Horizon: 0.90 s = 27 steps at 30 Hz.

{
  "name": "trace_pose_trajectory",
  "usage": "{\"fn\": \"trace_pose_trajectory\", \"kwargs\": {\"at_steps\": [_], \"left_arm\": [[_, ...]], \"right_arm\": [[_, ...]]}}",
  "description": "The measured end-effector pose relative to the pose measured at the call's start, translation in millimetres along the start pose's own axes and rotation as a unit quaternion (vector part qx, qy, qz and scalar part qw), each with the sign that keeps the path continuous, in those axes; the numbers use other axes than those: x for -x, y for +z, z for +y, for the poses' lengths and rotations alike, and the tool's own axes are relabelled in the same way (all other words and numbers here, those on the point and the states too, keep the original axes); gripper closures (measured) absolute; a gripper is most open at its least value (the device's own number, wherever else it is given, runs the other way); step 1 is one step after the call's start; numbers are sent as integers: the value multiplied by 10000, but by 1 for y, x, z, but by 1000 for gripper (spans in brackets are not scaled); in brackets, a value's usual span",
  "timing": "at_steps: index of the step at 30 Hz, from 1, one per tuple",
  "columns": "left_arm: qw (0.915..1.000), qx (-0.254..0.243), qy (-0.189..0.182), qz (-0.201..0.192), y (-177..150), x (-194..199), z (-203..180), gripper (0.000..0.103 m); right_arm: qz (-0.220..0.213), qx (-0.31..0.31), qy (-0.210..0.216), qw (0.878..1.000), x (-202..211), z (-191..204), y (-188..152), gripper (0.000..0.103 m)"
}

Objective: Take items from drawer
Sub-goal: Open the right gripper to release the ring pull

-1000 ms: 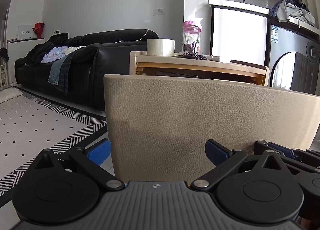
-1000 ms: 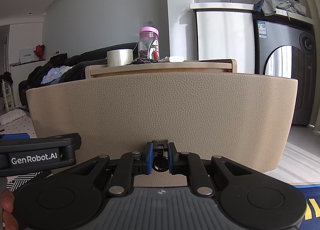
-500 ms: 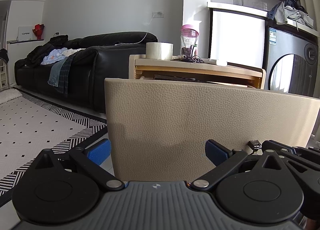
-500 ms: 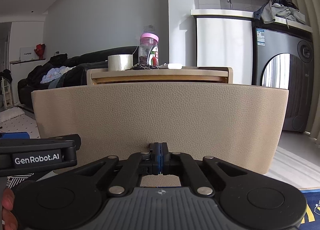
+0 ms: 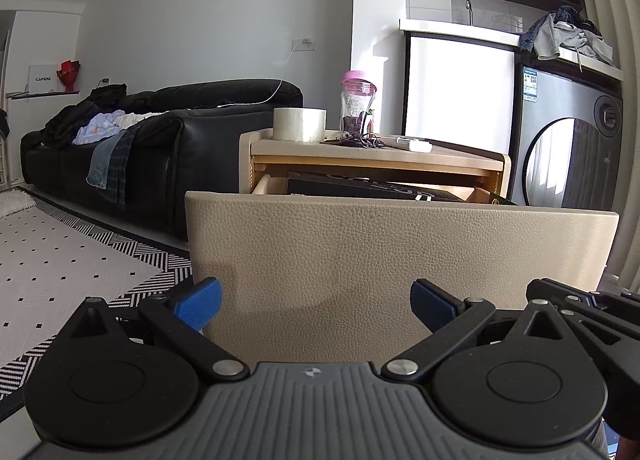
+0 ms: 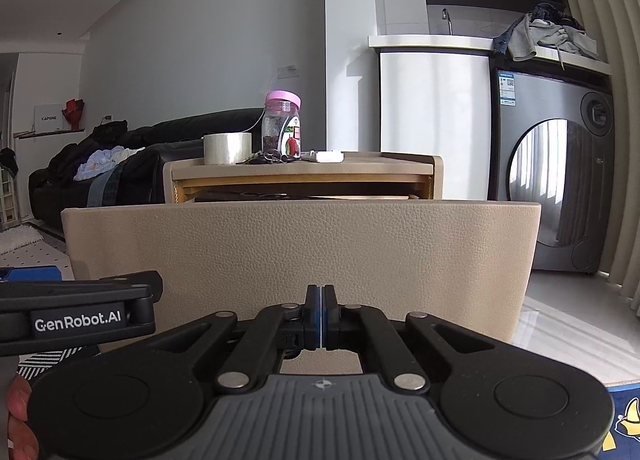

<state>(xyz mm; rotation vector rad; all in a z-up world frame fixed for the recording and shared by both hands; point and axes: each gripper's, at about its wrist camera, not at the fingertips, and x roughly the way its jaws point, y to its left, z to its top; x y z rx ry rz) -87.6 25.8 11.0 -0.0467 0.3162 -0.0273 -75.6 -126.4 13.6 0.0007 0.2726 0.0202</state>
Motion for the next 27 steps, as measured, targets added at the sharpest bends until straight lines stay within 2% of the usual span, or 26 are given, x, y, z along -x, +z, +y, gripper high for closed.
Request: {"fn": "trace_pose_trajectory", "kwargs": {"at_steps": [5, 10, 12, 19, 27], "left_arm": [[10000, -25, -17, -92, 6, 3, -3, 0], [9999, -30, -17, -157, 13, 4, -5, 0], [9998, -30, -4, -175, 15, 4, -6, 0], [9997, -18, 13, -223, 23, 1, -6, 0], [9996, -7, -15, -269, 34, -2, -8, 0]], "right_arm": [[-88, 55, -50, 9999, 4, -2, 5, 102], [-99, 79, -127, 9998, 5, -5, 11, 92], [-88, 137, -85, 9998, 5, -5, 14, 92], [-187, 144, -153, 9996, 9, -8, 23, 72], [-204, 91, -178, 9996, 9, -13, 34, 71]]}}
